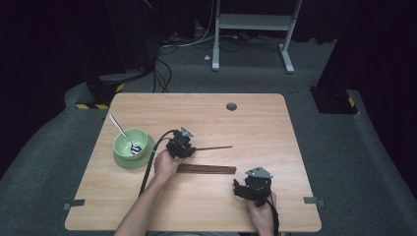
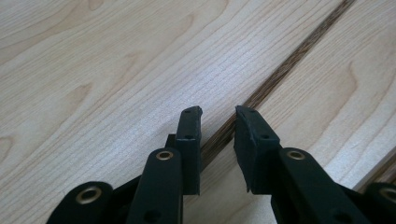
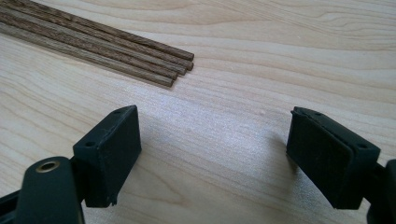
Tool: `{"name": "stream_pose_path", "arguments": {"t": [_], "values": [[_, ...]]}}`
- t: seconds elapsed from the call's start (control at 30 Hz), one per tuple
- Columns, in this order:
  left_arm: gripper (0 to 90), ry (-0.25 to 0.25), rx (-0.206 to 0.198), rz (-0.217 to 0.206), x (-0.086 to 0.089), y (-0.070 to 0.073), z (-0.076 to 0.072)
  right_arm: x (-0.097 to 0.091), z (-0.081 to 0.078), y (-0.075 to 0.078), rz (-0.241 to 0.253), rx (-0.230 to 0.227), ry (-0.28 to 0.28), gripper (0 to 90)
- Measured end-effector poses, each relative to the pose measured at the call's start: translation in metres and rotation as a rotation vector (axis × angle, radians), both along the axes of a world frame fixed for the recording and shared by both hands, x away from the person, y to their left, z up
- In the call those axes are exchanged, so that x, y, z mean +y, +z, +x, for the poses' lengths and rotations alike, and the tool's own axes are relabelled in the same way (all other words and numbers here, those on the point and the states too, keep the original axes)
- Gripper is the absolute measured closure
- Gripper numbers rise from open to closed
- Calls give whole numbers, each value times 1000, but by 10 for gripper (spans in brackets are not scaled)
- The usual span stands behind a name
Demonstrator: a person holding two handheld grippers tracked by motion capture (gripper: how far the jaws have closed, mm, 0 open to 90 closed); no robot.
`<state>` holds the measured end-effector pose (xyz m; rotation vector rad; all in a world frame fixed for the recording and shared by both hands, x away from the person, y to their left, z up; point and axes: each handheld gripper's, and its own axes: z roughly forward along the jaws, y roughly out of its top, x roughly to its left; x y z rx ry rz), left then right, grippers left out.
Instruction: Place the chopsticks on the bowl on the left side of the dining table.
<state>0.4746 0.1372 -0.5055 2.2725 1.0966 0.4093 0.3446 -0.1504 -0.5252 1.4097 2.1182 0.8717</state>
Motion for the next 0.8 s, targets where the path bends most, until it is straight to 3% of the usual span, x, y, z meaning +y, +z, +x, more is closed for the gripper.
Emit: {"name": "stream_pose_path", "arguments": {"t": [0.33, 0.8], "values": [[736, 8, -8, 30, 3, 1, 1, 0, 0, 0, 1, 2, 0, 170], [754, 18, -2, 34, 9, 1, 0, 0, 0, 0, 1, 2, 0, 170]]}}
